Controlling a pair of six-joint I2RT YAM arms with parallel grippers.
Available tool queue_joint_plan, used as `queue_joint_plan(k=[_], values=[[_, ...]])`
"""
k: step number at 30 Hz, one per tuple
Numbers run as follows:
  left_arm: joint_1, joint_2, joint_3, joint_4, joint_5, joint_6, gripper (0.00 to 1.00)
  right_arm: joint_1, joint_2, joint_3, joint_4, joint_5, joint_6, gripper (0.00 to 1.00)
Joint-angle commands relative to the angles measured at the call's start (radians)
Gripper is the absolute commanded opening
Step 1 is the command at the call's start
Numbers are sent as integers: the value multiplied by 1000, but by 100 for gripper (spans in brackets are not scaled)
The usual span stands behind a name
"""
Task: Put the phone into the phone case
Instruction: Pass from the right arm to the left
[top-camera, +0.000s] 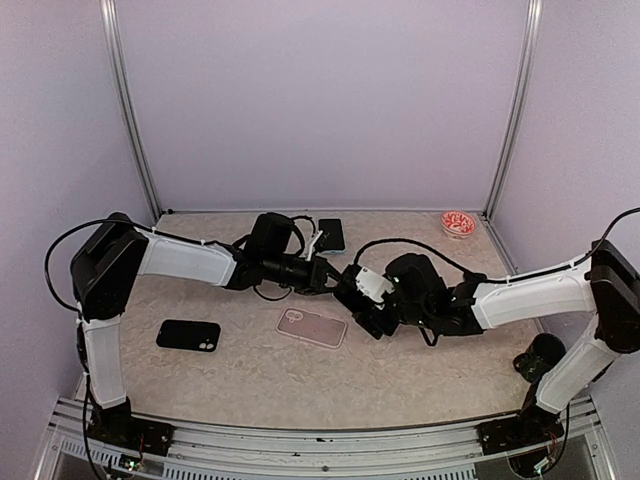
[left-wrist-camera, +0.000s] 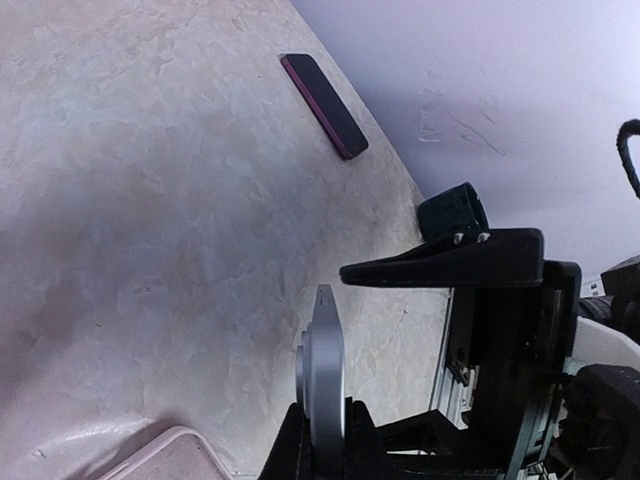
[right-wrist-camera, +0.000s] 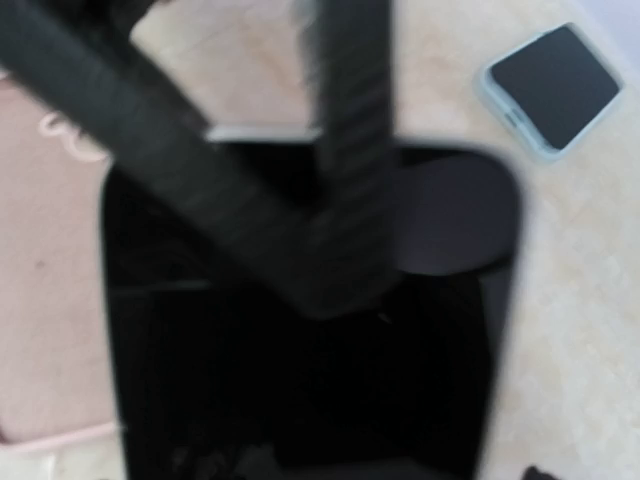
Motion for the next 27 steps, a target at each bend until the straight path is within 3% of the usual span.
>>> queue_joint_plan(k=[1, 11, 17, 21, 27], values=[[8, -34, -40, 47, -35, -12, 0, 10, -38, -27, 91, 45, -1, 98], [18, -202, -176, 219, -71, -11, 0, -19, -172, -80, 117, -58, 82, 99], [24, -301, -262, 351, -87, -33, 0, -149, -268, -106, 123, -292, 264, 99], [33, -357, -318, 440, -91, -63, 0, -267, -327, -146, 196, -555, 394, 99], [45, -410, -390, 549, -83, -107, 0, -330, -404, -193, 307, -742, 507, 100]])
